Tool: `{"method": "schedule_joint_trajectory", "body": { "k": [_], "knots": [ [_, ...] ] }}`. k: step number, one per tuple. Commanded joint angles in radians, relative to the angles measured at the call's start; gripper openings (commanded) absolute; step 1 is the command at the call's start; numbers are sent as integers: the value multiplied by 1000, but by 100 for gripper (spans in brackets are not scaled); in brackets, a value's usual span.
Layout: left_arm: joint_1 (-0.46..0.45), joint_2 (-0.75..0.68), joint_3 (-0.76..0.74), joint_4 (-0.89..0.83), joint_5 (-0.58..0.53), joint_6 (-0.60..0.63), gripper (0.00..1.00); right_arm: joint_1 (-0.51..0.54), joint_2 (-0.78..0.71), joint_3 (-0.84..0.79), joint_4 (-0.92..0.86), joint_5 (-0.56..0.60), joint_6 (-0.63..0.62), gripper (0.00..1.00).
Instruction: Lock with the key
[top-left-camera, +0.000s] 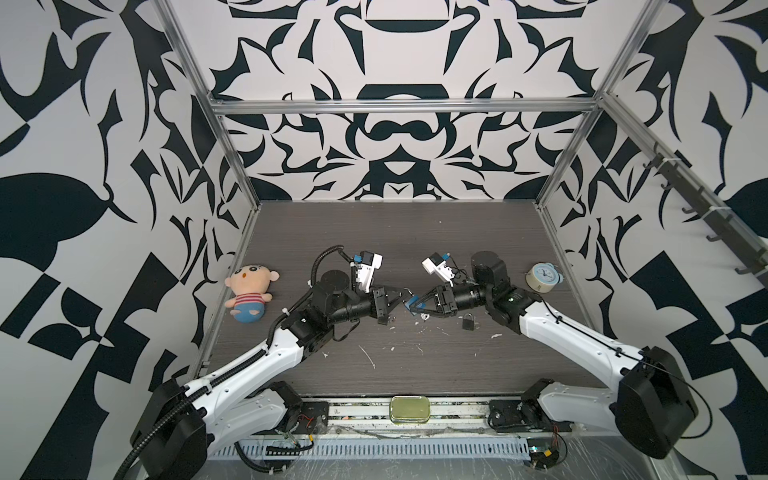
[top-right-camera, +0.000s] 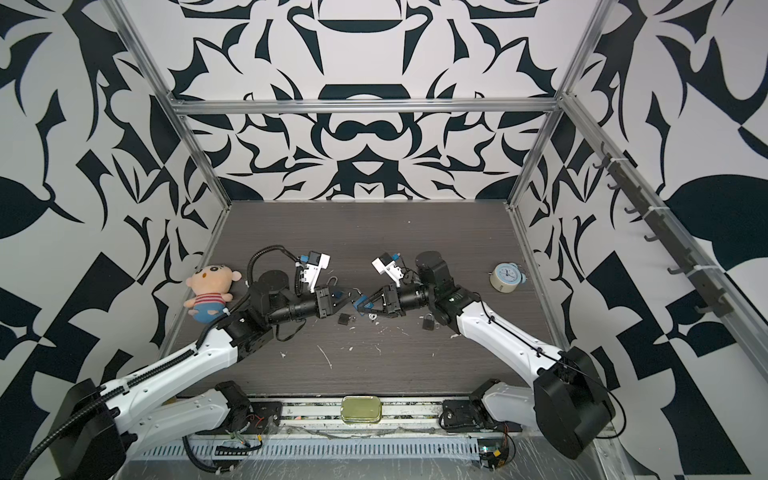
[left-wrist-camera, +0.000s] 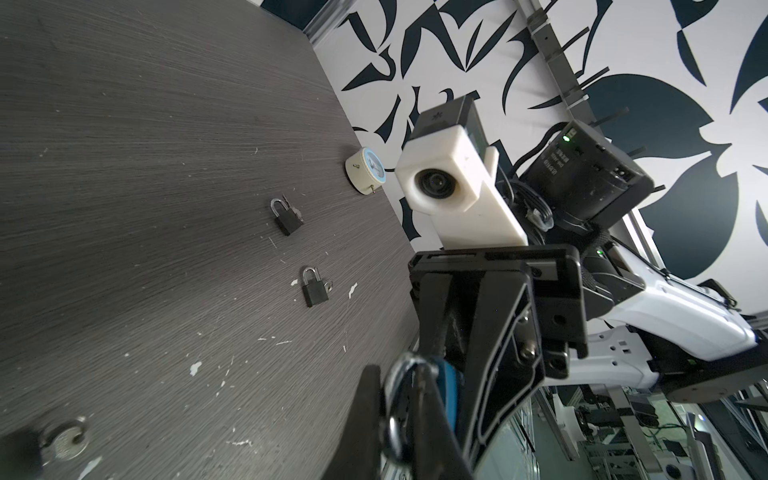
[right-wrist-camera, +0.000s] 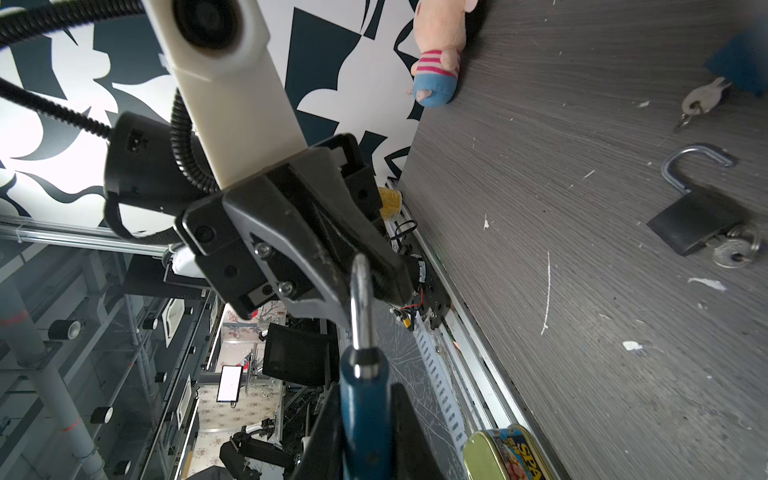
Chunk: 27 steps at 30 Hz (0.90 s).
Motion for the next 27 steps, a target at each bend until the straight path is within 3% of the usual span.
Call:
{"method": "schedule_joint_trajectory", "body": {
  "k": [1,14,20,22,27],
  "knots": [
    [-140,46,-67,-157,206,54,0,-23,9,104,364,166,38,0],
    [-198,66,-71,-120,191,30,0,-50,123,130,466,151,71,0],
    [-192,22,-54,-182,37,31,0,-49,134,114,444,146,47,0],
    [-164,-5,-49,-187,-4,30,0,-48,119,97,398,150,14,0],
    [-51,-27,-21,-182,17,15,0,-48,71,49,299,177,-44,0]
  ]
}}
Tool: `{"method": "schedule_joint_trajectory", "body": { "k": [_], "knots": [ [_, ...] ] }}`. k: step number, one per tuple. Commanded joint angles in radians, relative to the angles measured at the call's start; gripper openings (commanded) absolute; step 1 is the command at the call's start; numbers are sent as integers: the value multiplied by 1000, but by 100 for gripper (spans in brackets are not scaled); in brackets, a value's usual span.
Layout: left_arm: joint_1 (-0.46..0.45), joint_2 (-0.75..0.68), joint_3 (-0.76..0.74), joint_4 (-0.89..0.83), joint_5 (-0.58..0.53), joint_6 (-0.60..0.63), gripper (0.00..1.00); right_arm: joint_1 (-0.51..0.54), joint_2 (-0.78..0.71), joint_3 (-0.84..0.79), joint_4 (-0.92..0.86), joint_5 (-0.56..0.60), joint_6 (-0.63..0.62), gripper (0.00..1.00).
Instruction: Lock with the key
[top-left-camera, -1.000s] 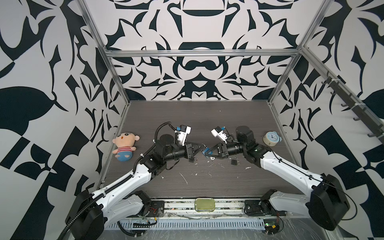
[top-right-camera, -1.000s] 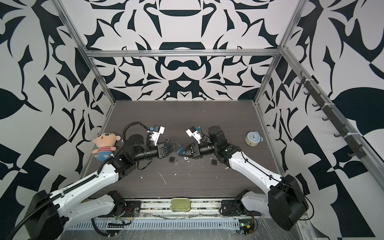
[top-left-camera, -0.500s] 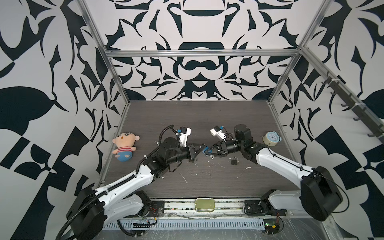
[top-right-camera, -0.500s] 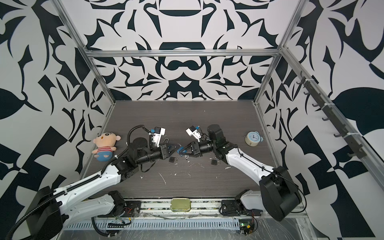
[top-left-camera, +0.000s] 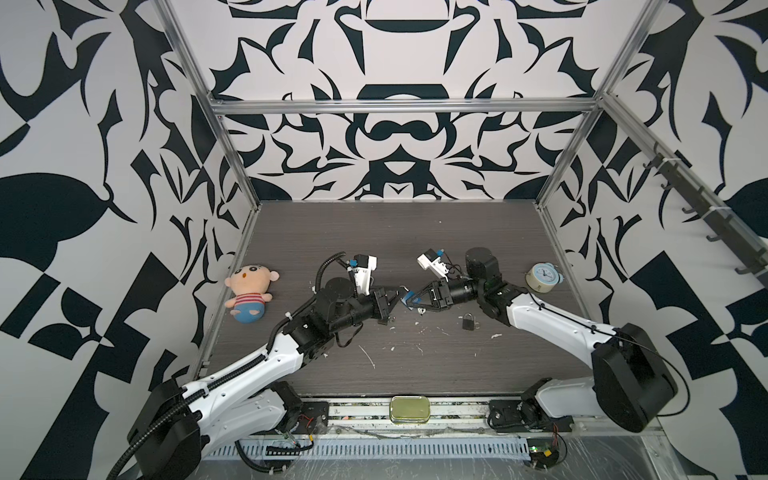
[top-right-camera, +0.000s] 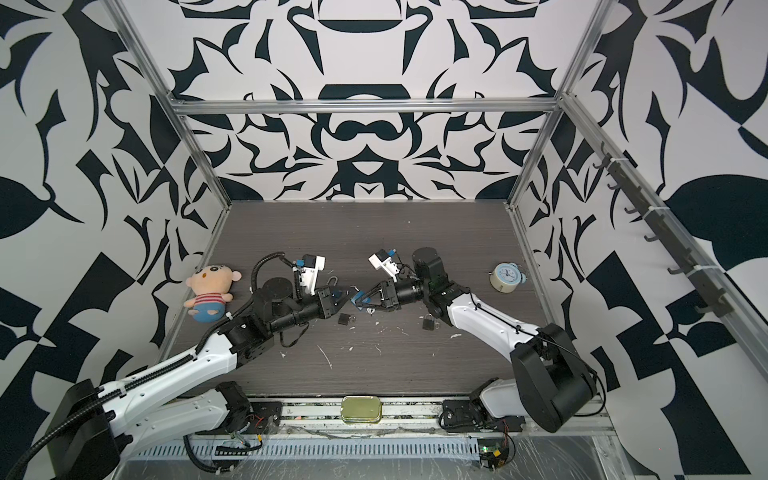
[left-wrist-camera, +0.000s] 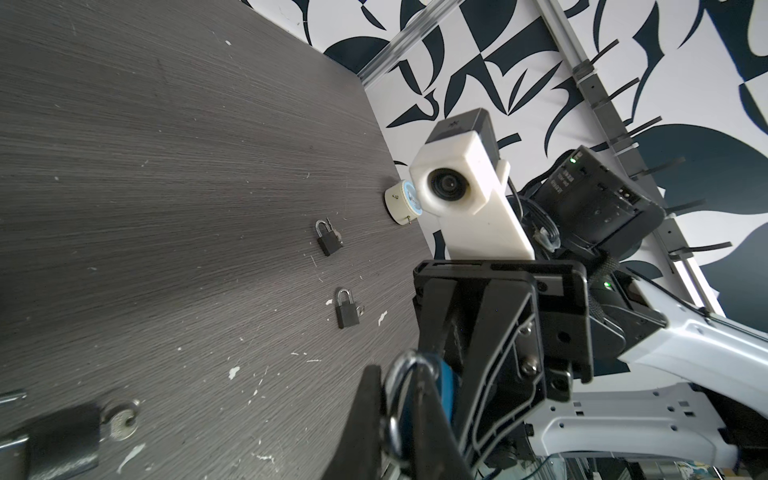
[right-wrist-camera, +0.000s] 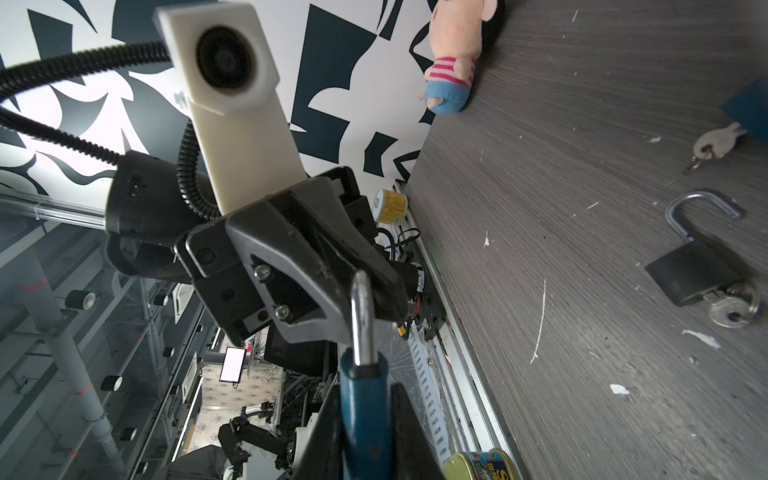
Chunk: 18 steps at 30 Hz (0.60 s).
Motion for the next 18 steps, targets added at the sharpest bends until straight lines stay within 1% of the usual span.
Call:
{"method": "schedule_joint_trajectory", "body": {
  "k": [1,3,5,7,10,13,18],
  "knots": [
    [8,9,3,-166,214,54,0,-19,-54,40,118,244,-17,0],
    [40,10,16,-169,221,54,0,-19,-66,24,108,251,-20,0],
    [68,12,26,-174,222,53,0,-19,-71,10,111,254,-13,10],
    [93,12,31,-172,221,48,0,-19,-74,-2,126,255,-5,23],
    [125,9,41,-164,228,35,0,-19,-80,-14,150,252,11,37],
    [152,8,59,-174,227,28,0,-20,-91,-23,163,253,21,41],
    [181,7,88,-186,224,19,0,-22,-122,-48,153,264,8,41]
  ]
}}
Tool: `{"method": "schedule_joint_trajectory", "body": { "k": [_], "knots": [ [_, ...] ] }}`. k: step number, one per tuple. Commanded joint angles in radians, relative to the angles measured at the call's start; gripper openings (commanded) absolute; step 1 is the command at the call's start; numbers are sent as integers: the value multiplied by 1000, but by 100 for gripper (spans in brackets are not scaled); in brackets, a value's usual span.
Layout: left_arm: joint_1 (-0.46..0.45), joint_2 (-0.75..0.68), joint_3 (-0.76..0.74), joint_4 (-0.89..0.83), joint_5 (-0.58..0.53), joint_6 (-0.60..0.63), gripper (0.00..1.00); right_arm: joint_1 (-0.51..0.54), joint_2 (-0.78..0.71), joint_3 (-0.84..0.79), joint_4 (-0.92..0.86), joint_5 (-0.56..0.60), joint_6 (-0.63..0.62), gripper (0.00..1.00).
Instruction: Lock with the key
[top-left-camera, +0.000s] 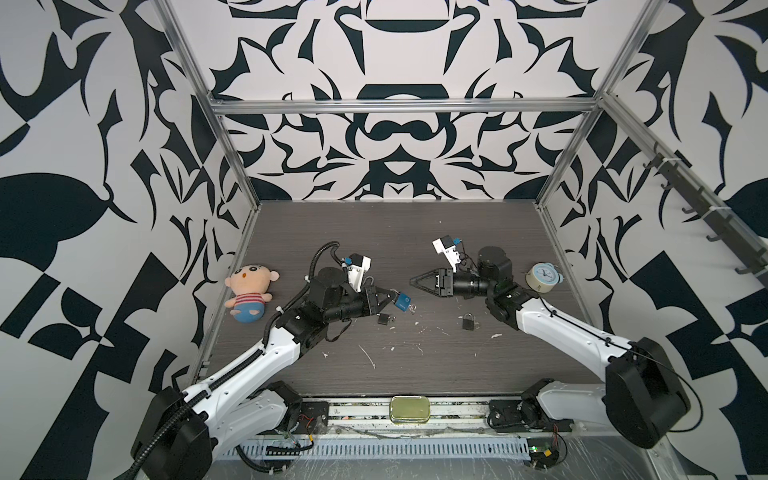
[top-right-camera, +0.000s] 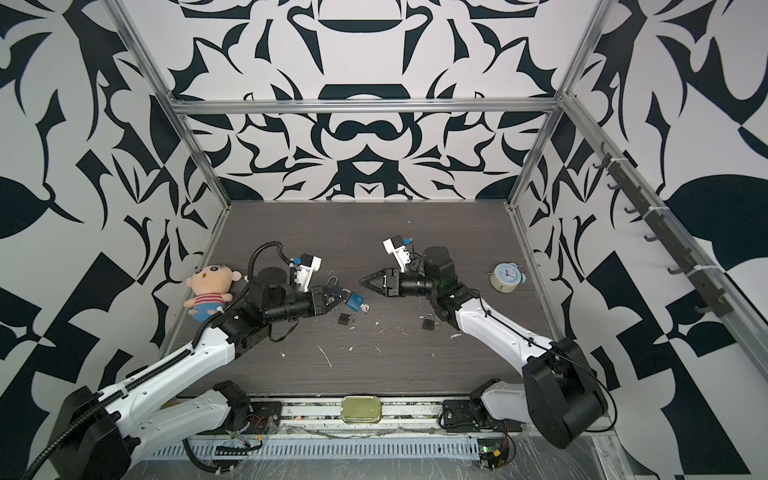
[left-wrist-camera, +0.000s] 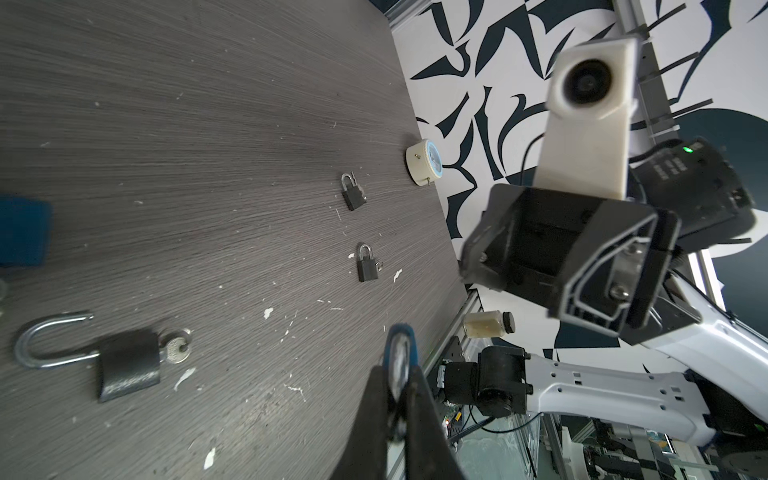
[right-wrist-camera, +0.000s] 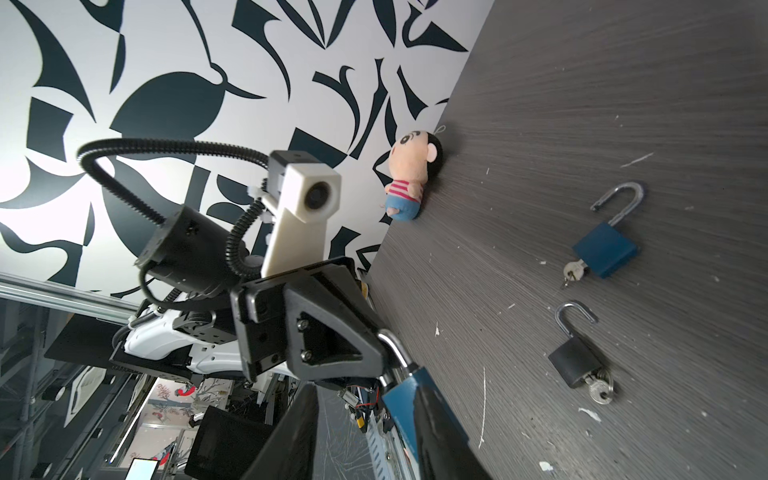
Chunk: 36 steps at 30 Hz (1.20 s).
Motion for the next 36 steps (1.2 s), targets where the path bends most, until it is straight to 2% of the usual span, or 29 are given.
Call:
{"method": "schedule_joint_trajectory", "body": {
  "k": [1,9,15,20,28,32,36],
  "knots": [
    [17,-4,60,-2,24,-1,0,-1,-43,-22,46,17,-11,41],
    [28,4,148,-28,86,-4,0,-1,-64,-39,-40,8,-101,41],
    [27,17,186,-45,99,2,0,2,-35,-8,-16,-49,-99,40],
    [28,25,193,-45,83,1,0,10,-30,2,-5,-66,-93,33],
    [28,22,192,-42,47,3,0,22,-53,-26,5,-75,-78,30],
    [28,20,193,-43,38,4,0,24,-57,-34,4,-70,-72,21],
    [31,12,191,-50,32,3,0,23,-56,-39,-1,-61,-72,5]
  ]
}}
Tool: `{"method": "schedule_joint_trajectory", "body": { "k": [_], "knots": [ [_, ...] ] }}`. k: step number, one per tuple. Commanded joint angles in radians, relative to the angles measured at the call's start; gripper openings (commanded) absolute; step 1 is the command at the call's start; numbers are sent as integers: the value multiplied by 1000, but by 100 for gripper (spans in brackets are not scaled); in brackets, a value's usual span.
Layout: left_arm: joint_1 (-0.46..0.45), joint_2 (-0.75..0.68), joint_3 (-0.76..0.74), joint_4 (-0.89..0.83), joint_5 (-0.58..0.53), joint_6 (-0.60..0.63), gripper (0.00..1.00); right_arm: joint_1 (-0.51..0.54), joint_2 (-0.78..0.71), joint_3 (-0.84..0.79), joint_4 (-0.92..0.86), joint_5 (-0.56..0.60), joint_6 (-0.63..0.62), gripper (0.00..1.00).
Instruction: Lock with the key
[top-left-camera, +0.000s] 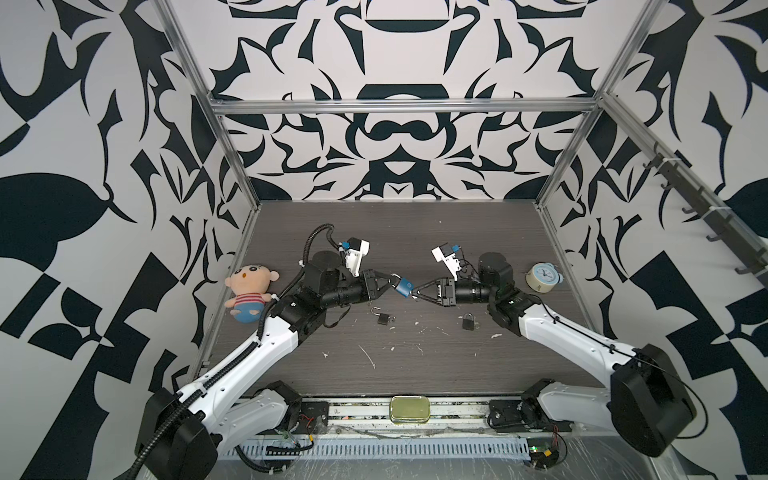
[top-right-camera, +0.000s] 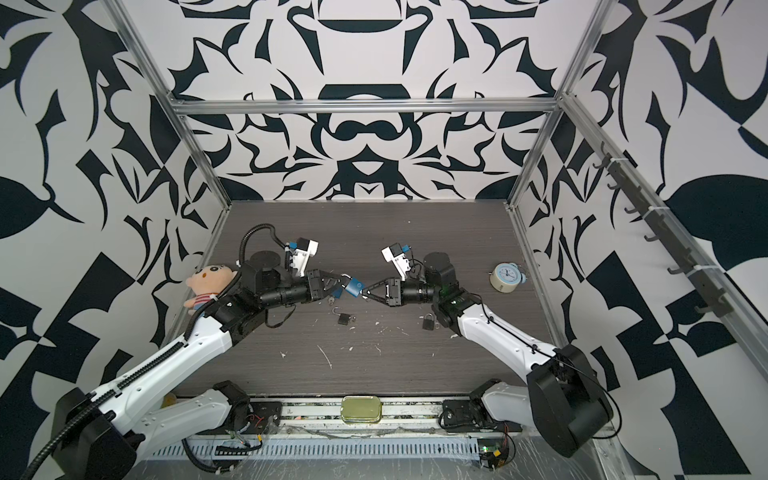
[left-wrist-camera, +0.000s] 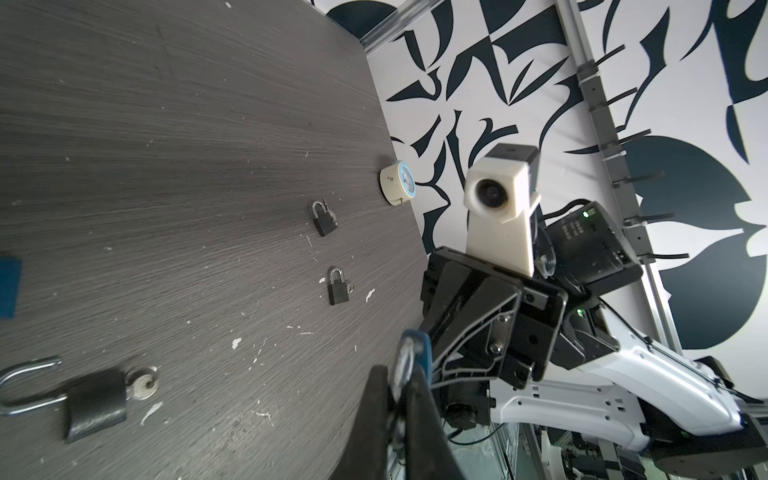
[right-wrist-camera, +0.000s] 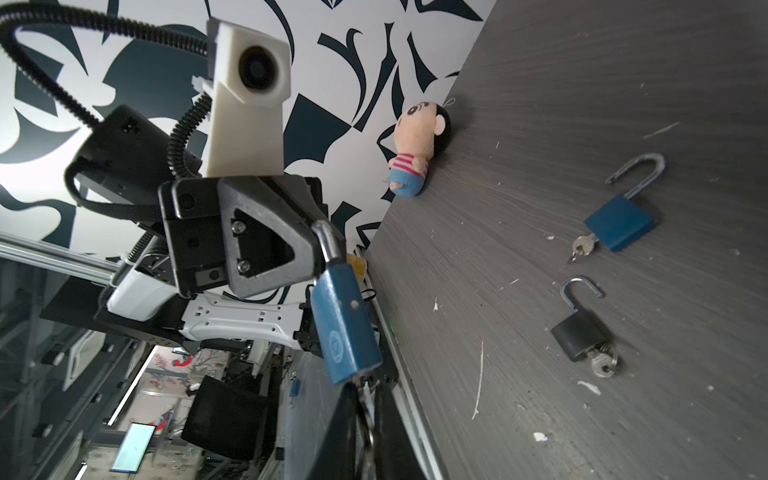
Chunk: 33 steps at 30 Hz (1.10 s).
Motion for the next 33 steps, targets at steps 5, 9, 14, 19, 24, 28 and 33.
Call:
{"method": "schedule_joint_trajectory", "body": {
  "k": [5,9,14,19,24,28,33],
  "knots": [
    [18,-45,27,8,-34,8,0,9,-30,-8,45,-6,14,0],
    [50,-71,22,12,-36,6,0,9,-41,-32,58,2,30,0],
    [104,-101,21,18,-20,0,0,8,-48,-51,56,15,35,0],
    [136,-120,22,17,4,-4,0,4,-52,-59,51,21,36,0],
    [144,-121,15,0,22,6,0,-15,-63,-66,25,36,29,0],
    [144,-111,17,-21,39,23,0,-56,-98,-75,-47,79,12,0],
    [141,-36,47,-89,90,69,0,-118,-191,-70,-240,184,-54,0]
  ]
}}
